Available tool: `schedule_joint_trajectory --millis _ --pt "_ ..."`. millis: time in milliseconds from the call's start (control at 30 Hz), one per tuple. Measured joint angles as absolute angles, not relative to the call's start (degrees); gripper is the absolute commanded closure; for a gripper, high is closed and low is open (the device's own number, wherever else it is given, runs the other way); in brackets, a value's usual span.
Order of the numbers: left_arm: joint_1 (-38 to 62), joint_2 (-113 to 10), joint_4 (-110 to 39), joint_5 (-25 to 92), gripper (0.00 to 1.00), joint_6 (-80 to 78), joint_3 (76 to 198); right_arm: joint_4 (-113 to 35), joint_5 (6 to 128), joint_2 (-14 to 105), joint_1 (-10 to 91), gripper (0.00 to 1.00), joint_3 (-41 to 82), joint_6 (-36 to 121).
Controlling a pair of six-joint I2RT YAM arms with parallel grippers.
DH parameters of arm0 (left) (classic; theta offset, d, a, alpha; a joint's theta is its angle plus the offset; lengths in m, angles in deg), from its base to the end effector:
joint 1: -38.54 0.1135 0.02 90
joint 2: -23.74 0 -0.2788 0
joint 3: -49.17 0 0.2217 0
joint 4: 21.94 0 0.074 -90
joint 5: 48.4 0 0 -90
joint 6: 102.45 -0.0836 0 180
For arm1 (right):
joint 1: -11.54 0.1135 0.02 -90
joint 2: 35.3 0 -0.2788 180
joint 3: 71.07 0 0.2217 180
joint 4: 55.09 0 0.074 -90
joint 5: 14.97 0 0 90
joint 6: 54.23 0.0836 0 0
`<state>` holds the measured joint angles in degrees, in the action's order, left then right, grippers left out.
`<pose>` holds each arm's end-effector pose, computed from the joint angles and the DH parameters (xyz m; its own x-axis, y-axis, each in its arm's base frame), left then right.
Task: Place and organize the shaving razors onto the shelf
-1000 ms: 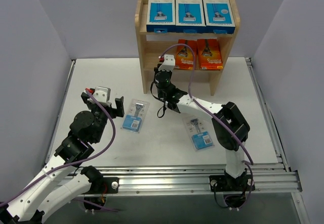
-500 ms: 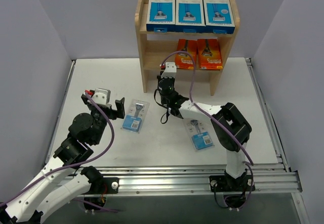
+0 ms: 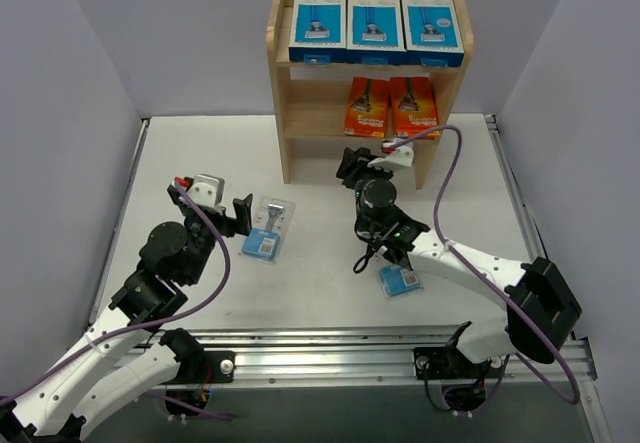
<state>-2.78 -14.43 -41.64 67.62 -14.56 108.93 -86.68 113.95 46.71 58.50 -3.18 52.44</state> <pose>0.1414 -0.0755 0.3723 0.0345 0.0137 -0.9993 0.2630 0.9645 0.0223 0.2628 0.2045 0.3773 0.1505 0.4882 -0.8597 -0.2117 0.8653 0.4543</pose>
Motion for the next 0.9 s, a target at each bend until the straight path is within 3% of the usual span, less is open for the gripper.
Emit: schedule_joint_trajectory --millis 33,233,467,633,900 --pt "-2.8 -14.5 -41.6 67.6 0.06 -14.5 108.9 -86.5 115.1 45.1 58.1 0.57 -4.2 55.1" --pt "-2.8 -14.6 -41.4 67.5 0.06 -14.2 108.6 -84.9 117.8 39.6 53.8 0.58 -10.3 74.5" --pt "-3.0 -13.5 -40.7 68.7 0.06 -14.1 106.8 -83.9 111.1 39.8 45.3 0.55 -13.6 92.3" --pt "-3.0 -12.4 -40.1 68.8 0.01 -14.3 106.3 -85.9 105.2 42.4 40.7 0.55 -13.6 98.6" --pt "-3.3 -10.8 -39.1 68.8 0.05 -14.4 106.3 -86.5 98.9 49.7 38.1 0.55 -9.8 101.7"
